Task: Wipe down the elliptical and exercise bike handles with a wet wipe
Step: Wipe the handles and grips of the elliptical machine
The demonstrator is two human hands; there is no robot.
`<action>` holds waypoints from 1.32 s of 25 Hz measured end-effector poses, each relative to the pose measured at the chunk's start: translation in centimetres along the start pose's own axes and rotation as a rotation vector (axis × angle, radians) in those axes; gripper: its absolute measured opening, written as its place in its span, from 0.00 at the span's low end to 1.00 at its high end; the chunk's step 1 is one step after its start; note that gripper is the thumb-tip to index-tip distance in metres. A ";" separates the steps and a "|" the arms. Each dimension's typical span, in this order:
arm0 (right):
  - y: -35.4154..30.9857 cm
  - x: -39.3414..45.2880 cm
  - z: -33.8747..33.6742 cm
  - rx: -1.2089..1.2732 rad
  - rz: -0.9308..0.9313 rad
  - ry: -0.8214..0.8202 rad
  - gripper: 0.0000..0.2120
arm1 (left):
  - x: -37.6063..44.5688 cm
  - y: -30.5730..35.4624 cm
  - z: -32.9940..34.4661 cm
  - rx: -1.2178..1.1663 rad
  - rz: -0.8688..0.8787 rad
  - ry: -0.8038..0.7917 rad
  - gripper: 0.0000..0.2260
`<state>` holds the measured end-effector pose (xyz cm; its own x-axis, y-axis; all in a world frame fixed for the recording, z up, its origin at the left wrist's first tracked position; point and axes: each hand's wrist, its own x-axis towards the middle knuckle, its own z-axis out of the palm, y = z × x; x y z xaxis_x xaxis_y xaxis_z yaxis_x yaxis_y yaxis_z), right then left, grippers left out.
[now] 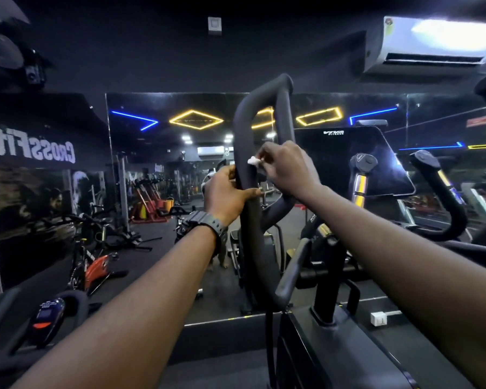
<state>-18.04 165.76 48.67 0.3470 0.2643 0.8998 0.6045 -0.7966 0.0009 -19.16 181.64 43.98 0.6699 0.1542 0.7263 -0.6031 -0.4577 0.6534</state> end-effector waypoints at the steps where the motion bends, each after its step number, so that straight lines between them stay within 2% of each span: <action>1: -0.1 0.2 0.5 0.044 0.067 0.019 0.08 | -0.2 0.2 0.0 -0.014 -0.006 -0.003 0.22; 3: -0.1 -0.8 1.3 0.101 0.105 -0.060 0.09 | -0.5 0.6 0.1 -0.014 0.010 0.009 0.22; 5: 0.0 -3.0 1.5 0.050 0.082 -0.198 0.08 | -0.6 0.7 0.1 0.017 0.021 0.032 0.22; 8: 0.1 -5.7 1.0 0.039 0.014 -0.256 0.08 | -0.7 0.3 0.2 0.038 0.017 0.034 0.23; 12: 0.8 -7.1 0.3 0.106 -0.129 -0.227 0.08 | -1.1 0.1 0.4 0.064 0.012 0.045 0.24; 15: -0.4 -7.6 -0.1 0.155 -0.157 -0.191 0.07 | -1.2 0.1 0.6 0.081 -0.009 0.070 0.20; 18: -2.4 -8.5 1.1 0.112 -0.119 -0.105 0.11 | -1.4 0.2 0.7 0.061 -0.054 0.107 0.17; 22: -1.7 -7.6 1.7 0.064 0.044 0.035 0.07 | -1.6 0.1 0.9 -0.025 -0.081 0.116 0.22; 24: -1.7 -7.8 1.5 0.072 0.065 0.030 0.07 | -1.7 -0.2 1.0 -0.084 -0.117 0.120 0.25; 26: -2.8 -8.9 1.5 0.086 -0.022 0.009 0.07 | -1.7 -0.5 0.9 -0.188 -0.180 0.138 0.25; 31: -3.6 -10.3 1.8 0.058 -0.076 -0.036 0.08 | -2.3 -0.9 0.6 -0.294 -0.230 0.091 0.22; 33: -3.7 -9.6 2.2 0.063 -0.084 -0.002 0.07 | -2.4 -1.6 0.0 -0.314 -0.244 0.058 0.20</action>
<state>-22.09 167.39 39.10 0.2944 0.3304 0.8968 0.6756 -0.7356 0.0492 -19.73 182.00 41.19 0.7899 0.2784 0.5465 -0.5382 -0.1126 0.8353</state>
